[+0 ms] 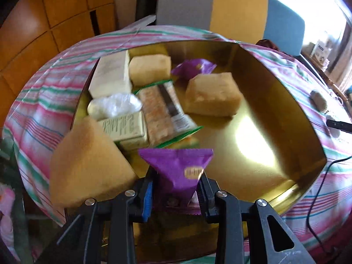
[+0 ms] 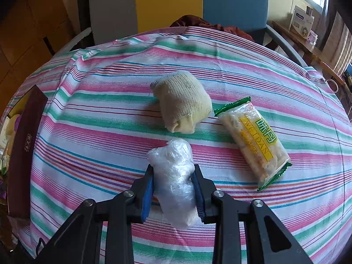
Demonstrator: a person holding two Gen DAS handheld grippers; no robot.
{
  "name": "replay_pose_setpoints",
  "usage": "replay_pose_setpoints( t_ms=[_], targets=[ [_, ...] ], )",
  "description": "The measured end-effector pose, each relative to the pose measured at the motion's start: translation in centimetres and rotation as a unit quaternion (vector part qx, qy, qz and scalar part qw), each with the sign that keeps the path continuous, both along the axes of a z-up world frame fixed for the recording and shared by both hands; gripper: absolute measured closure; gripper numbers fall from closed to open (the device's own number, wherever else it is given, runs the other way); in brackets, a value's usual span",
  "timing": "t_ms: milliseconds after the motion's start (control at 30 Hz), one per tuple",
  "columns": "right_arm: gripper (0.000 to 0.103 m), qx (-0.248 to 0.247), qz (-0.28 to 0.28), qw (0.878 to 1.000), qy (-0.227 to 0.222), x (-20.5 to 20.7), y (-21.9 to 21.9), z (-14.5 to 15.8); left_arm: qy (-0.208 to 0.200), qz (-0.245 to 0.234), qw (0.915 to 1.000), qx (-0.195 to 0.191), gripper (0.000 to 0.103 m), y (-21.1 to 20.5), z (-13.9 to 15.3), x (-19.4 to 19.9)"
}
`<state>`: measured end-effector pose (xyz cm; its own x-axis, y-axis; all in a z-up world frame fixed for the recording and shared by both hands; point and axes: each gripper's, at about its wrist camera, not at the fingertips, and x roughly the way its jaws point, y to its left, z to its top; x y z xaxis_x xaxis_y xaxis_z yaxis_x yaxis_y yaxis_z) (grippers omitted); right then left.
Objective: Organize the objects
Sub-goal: 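Carry the purple packet over the gold tray and open the left tool, then carry the plastic-wrapped item into the gold tray and open the right tool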
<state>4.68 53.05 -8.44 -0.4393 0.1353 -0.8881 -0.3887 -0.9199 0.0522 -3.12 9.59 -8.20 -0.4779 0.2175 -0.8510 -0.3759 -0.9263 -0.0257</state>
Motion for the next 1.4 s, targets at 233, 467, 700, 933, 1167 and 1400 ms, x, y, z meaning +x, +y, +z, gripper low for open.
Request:
replay_pose_setpoints(
  t_ms=[233,467,700,933,1167,1400],
  targets=[
    [0.071,0.007,-0.01,1.0,-0.008,0.2,0.4,-0.2,0.026,0.004,0.9996,-0.011,0.064,-0.7,0.6,0.5],
    [0.071,0.013,-0.032,0.999,-0.005,0.6,0.1,0.6,0.068,-0.013,0.9976,-0.006,0.057,-0.9,2.7,1.4],
    [0.071,0.008,-0.021,0.999,0.034,1.0,-3.8,4.4,0.091,-0.014,0.9957,0.009,0.054,-1.5,4.5,1.9],
    [0.071,-0.04,0.069,0.993,0.091,-1.1,-12.1,8.6,0.113,-0.006,0.9931,0.03,0.049,-2.6,6.2,2.3],
    [0.071,-0.084,0.194,0.975,0.073,-3.8,-23.7,7.6,0.137,0.007,0.9894,0.048,0.041,-3.8,7.8,2.5],
    [0.069,-0.112,0.239,0.964,0.034,-6.0,-30.8,3.8,0.142,0.028,0.9879,0.057,0.033,-5.3,8.4,2.2]
  ],
)
